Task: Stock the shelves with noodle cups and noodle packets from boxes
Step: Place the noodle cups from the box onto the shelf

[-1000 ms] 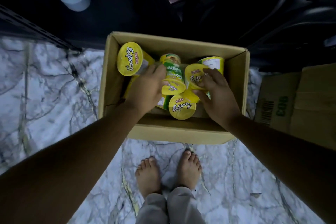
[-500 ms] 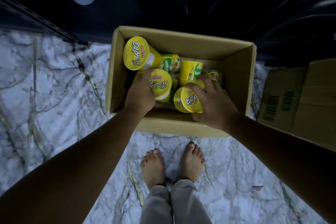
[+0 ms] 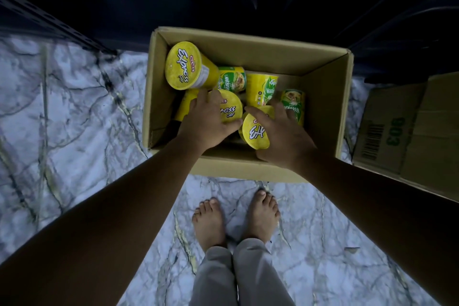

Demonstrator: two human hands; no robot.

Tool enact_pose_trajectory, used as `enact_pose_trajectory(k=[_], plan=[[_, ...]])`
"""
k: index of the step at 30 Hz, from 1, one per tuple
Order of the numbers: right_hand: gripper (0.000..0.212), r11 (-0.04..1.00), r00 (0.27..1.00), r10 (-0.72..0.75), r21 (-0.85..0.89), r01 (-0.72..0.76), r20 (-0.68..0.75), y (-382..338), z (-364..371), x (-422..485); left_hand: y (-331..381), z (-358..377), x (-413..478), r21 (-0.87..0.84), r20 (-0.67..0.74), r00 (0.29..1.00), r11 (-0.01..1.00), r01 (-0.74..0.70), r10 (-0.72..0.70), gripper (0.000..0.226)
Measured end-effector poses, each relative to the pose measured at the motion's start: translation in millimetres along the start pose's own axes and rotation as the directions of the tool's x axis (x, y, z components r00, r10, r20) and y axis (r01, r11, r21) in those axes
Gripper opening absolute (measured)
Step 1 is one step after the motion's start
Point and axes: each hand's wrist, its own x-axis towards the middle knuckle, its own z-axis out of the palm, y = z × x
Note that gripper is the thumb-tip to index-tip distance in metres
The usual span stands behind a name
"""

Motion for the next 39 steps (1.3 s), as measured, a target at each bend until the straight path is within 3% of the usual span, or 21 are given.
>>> enact_pose_trajectory(k=[5, 9, 14, 18, 22, 25, 30, 36, 39], plan=[[0.113, 1.0, 1.0, 0.006, 0.018, -0.006, 0.01, 4, -3, -3, 7, -12, 7, 0.075, 0.124, 0.992, 0.997, 0.013, -0.022, 0.103], [0.114, 0.994, 0.997, 0.055, 0.096, -0.06, 0.054, 2, -10, -11, 15, -19, -9, 0.133, 0.172, 0.984, 0.991, 0.014, -0.037, 0.1], [0.11, 0.868, 0.975, 0.214, 0.471, -0.16, -0.064, -11, -40, -58, 31, -44, -59, -0.316, 0.058, 0.981, 0.929, 0.193, -0.184, 0.108], [0.105, 0.772, 0.956, 0.265, 0.621, -0.134, -0.124, -29, -87, -110, 58, -90, -112, -0.391, 0.015, 0.981, 0.902, 0.185, -0.195, 0.108], [0.089, 0.684, 0.937, 0.254, 0.729, 0.001, -0.239, -54, -141, -167, 93, -153, -168, -0.434, 0.008, 0.993, 0.895, 0.106, -0.114, 0.104], [0.089, 0.609, 0.906, 0.3, 0.791, 0.058, -0.298, -80, -182, -209, 126, -205, -205, -0.429, -0.044, 0.998, 0.903, 0.022, -0.046, 0.105], [0.073, 0.644, 0.831, 0.312, 0.746, 0.171, -0.46, -139, -274, -294, 184, -307, -262, -0.445, -0.164, 0.984, 0.886, -0.133, 0.065, 0.101], [0.091, 0.559, 0.72, 0.335, 0.744, 0.367, -0.607, -222, -375, -404, 258, -433, -357, -0.407, -0.319, 0.919, 0.842, -0.354, 0.232, 0.101], [0.096, 0.539, 0.632, 0.354, 0.703, 0.464, -0.689, -255, -419, -447, 288, -491, -395, -0.416, -0.379, 0.858, 0.764, -0.493, 0.347, 0.098]])
